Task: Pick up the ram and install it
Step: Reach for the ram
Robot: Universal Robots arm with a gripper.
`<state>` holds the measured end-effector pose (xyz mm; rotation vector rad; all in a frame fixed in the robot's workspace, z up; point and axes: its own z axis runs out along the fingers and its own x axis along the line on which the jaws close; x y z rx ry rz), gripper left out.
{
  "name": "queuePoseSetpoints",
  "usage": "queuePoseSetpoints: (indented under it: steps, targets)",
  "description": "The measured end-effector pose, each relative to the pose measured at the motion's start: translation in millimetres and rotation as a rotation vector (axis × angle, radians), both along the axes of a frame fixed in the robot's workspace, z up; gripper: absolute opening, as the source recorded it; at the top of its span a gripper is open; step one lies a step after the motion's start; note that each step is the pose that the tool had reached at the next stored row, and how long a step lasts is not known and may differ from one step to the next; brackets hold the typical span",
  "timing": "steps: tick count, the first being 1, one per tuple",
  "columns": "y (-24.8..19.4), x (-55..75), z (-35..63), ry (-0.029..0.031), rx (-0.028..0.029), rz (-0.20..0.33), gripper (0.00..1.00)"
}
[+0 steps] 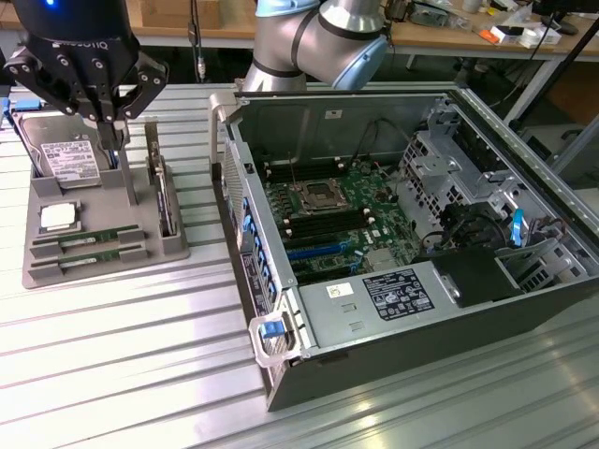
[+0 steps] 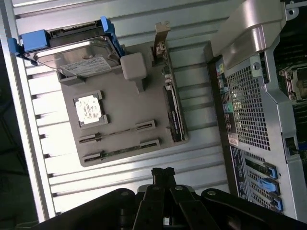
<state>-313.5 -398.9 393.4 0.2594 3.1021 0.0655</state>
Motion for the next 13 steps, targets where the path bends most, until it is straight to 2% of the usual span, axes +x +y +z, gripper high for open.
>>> queuePoseSetpoints:
  steps: [7,13]
  targets:
    - [0.0,0.0,-0.1,-0.0001,0.0001,0.175,0.11]
    - [0.0,0.0,-0.2,-0.0001,0.0001,0.183,0.11]
